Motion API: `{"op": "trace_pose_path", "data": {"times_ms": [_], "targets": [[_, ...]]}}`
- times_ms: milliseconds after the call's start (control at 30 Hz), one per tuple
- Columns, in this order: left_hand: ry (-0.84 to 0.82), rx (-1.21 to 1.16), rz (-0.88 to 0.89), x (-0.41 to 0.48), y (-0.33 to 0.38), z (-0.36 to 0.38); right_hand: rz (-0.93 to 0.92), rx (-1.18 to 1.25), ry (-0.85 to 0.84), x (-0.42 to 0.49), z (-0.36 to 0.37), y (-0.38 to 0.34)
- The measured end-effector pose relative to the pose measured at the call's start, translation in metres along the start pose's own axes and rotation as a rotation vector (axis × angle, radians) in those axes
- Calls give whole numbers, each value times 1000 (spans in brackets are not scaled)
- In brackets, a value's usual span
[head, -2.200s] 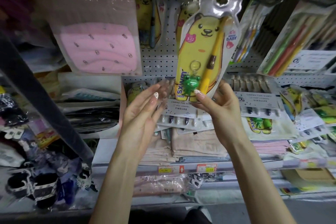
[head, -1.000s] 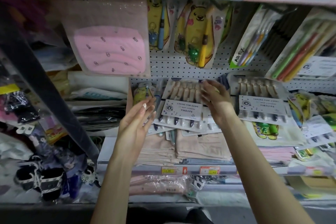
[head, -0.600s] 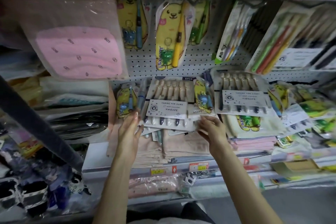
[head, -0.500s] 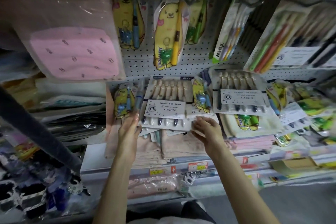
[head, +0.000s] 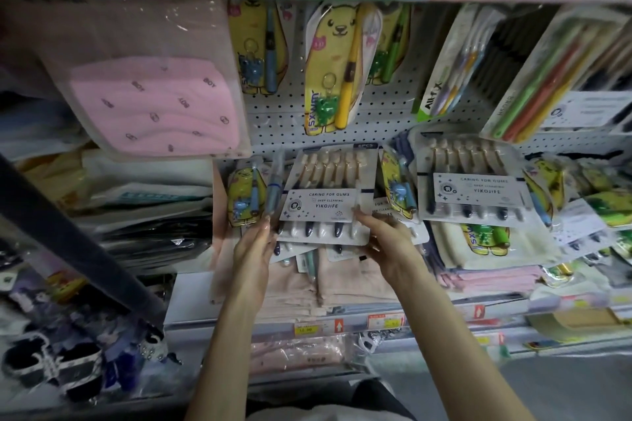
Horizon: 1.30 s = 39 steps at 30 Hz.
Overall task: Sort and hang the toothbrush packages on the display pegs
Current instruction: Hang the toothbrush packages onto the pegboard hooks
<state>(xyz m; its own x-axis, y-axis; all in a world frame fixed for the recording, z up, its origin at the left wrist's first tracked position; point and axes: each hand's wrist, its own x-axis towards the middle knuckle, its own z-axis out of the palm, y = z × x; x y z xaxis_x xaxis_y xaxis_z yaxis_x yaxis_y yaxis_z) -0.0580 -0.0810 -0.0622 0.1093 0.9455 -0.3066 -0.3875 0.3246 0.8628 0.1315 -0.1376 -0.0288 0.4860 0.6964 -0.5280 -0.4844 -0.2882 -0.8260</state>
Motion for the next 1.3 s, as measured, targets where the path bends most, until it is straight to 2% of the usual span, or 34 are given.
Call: {"op": "trace_pose_path", "data": {"times_ms": [267, 433, 667, 867, 1000, 1300], "targets": [[0, -30, -13, -1, 6, 0, -31, -1, -58, 0, 26, -1], [-16, -47, -10, -1, 8, -8, -27, 55, -75, -3, 7, 1], [-73, -54, 117, -16, 19, 8, -23, 117, -212, -10, -31, -12], [-212, 2, -104, -34, 17, 43, -44, 100, -332, -26, -70, -18], [-367, 152, -123, -47, 6, 61, -117, 47, -351, -35, -101, -17], [-564, 648, -108, -64, -22, 106, -208, 65, -306, -46, -184, -18]]}}
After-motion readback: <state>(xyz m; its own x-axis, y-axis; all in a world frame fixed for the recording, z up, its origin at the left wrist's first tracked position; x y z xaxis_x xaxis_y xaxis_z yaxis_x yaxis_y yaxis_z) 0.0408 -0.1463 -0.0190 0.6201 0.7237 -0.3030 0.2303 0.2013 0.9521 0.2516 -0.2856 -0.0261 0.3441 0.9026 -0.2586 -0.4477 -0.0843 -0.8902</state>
